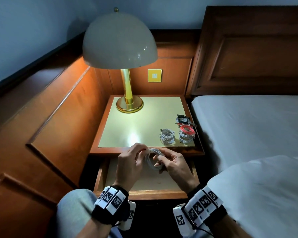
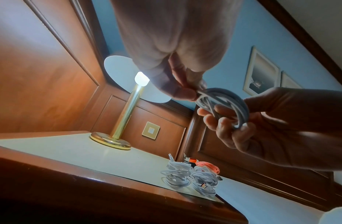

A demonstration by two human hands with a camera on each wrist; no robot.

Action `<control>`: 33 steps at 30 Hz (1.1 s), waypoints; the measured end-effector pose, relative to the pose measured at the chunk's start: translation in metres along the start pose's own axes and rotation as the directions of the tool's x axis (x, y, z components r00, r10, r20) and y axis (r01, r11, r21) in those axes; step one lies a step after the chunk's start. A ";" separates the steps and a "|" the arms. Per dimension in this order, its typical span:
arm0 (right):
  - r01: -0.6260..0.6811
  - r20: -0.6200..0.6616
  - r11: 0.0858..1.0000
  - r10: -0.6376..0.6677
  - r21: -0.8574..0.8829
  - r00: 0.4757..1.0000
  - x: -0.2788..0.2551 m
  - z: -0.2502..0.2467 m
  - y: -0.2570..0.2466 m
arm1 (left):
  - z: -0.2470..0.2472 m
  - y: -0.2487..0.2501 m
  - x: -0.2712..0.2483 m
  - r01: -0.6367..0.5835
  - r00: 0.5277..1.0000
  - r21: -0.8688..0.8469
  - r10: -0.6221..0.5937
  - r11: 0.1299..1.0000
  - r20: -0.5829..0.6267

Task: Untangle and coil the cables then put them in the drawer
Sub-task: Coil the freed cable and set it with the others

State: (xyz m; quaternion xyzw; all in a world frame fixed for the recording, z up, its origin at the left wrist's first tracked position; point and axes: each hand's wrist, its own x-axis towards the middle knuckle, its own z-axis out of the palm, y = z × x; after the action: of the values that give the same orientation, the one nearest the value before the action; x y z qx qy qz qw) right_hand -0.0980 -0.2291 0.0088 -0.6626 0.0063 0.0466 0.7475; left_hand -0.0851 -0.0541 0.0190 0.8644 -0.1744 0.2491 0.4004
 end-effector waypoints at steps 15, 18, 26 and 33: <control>0.021 0.004 1.000 -0.021 0.021 1.000 -0.011 -0.009 0.001 | 0.002 -0.008 -0.008 0.270 0.963 -0.330 -0.260 0.905 0.075; 0.053 -0.012 0.997 -0.054 -0.053 0.998 -0.009 -0.014 -0.003 | -0.003 -0.008 -0.007 0.297 0.953 -0.413 -0.242 0.861 0.182; 0.058 -0.010 0.990 -0.060 -0.125 0.998 0.000 -0.020 -0.010 | -0.003 0.003 -0.011 0.337 0.926 -0.449 -0.207 0.828 0.315; 0.049 0.060 0.987 -0.040 -0.151 0.997 0.003 -0.029 0.001 | 0.012 -0.013 -0.012 0.125 0.948 -0.215 -0.052 0.969 0.314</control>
State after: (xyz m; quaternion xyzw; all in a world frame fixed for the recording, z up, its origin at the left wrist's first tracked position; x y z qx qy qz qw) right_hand -0.0940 -0.2579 0.0038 -0.7160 -0.0334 0.0491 0.6956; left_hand -0.0849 -0.0547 -0.0023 0.8467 -0.2232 0.0716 0.4777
